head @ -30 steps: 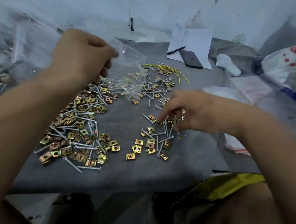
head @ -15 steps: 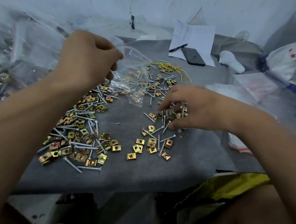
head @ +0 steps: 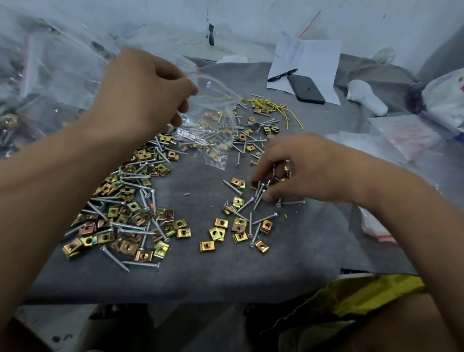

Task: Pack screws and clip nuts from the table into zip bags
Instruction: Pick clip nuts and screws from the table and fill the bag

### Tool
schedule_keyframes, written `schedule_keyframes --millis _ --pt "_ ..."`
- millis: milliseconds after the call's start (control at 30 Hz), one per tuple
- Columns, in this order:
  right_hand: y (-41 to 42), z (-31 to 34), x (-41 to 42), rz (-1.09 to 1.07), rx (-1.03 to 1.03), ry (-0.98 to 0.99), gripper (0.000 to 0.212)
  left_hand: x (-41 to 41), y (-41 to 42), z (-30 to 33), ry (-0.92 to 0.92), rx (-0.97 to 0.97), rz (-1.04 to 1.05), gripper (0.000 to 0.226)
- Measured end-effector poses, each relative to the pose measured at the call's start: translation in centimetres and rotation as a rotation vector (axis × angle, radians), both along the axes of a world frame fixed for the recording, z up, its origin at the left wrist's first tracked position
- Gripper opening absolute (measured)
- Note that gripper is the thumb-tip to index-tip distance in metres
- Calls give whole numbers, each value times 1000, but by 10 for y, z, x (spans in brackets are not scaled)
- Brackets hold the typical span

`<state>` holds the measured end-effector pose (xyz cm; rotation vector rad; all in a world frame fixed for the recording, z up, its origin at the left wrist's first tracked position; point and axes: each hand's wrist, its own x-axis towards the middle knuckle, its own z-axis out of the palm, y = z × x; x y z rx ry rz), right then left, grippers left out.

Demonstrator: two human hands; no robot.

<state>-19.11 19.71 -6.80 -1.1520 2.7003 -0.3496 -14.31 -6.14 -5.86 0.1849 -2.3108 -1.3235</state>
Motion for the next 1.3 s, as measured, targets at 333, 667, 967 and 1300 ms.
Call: schedule_keyframes --millis 333,667,967,1300 --pt "-5 -8 -1 -118 -66 -7 20 3 1 2 -12 0 -18 16" --pt "-14 -7 5 -36 -61 122 15 3 0 2 -10 1 -32 16" --pt "-17 -15 2 -68 -225 132 20 5 0 2 -9 6 -37 16" --pt "-9 -13 4 -52 -284 -9 17 8 1 5 -31 -18 -40 18"
